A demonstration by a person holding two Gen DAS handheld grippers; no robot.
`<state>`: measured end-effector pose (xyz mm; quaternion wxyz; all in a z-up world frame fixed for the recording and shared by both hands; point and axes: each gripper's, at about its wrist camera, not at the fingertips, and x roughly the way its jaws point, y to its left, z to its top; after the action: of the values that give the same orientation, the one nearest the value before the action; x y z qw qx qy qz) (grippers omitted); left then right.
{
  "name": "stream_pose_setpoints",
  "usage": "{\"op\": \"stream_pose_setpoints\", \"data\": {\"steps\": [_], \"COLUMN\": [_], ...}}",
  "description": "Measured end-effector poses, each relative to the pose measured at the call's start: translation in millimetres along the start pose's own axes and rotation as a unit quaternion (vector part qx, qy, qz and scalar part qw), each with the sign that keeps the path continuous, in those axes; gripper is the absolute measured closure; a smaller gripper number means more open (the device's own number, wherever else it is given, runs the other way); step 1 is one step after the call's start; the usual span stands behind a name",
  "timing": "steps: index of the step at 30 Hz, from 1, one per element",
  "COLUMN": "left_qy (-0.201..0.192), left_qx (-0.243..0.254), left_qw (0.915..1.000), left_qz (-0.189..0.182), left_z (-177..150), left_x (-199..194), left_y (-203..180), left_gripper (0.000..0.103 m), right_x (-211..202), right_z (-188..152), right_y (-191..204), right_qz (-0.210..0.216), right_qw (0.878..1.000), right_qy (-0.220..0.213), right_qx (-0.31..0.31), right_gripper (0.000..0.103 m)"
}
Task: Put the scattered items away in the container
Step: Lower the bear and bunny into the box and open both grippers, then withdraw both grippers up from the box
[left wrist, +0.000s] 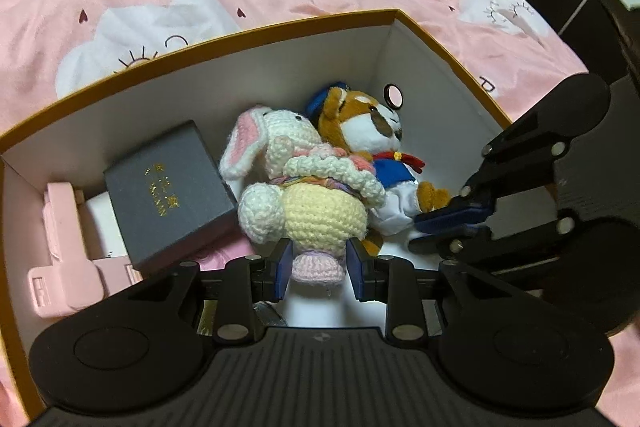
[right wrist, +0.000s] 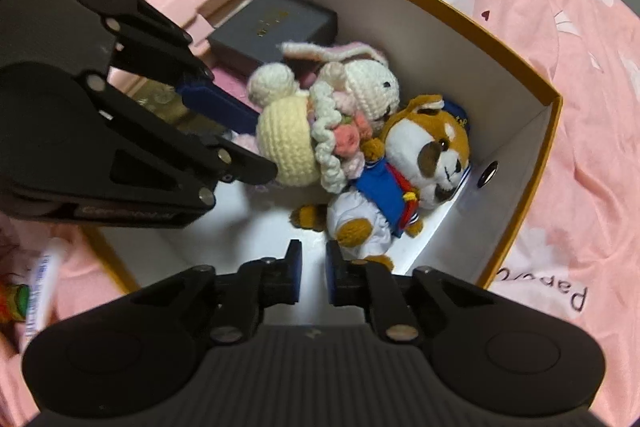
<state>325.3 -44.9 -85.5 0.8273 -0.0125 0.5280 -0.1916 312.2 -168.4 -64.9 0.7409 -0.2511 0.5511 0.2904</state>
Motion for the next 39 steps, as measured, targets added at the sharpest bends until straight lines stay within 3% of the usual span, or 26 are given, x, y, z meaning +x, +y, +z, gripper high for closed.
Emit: {"op": "stream_pose_setpoints", "data": {"steps": [4,9,12,22,34,39], "left_qy": [0.0,0.002,0.002,-0.039,-0.062,-0.067], "left_qx": [-0.012,-0.016,-0.018,-0.013,-0.014,-0.016], "left_qw": [0.9999,0.9999,0.9998,0.9989,0.9969,0.9964], "left_qz": [-0.005,-0.002,0.006,0.024,0.046,0.05], "left_z": [0,-3,-6,-16,-38,-55], "left_x": [1,-2,-6,-47,-95,-121], "left_y": [3,3,2,-12,-21,-24], "left_gripper": [0.069,0.064,0.051,0.046,0.046,0.046], "right_x": [8,5,-4,-39,-74,-90], "right_z": [4,2,0,-15,-32,-40], "right_y": [-5,-7,-6,13,25,34], "right_qz": [-0.01,-0.001,0.008,-0.002,-0.042,-0.046], "right_qw": [1.0,0.999,0.999,0.997,0.988,0.984], "right_qy": [-0.006,-0.013,-0.022,-0.069,-0.107,-0.128], "right_qx": [0.016,0.029,0.042,0.04,0.099,0.113], "right_gripper": [0.102,0.1,0.088,0.044,0.025,0.025]}}
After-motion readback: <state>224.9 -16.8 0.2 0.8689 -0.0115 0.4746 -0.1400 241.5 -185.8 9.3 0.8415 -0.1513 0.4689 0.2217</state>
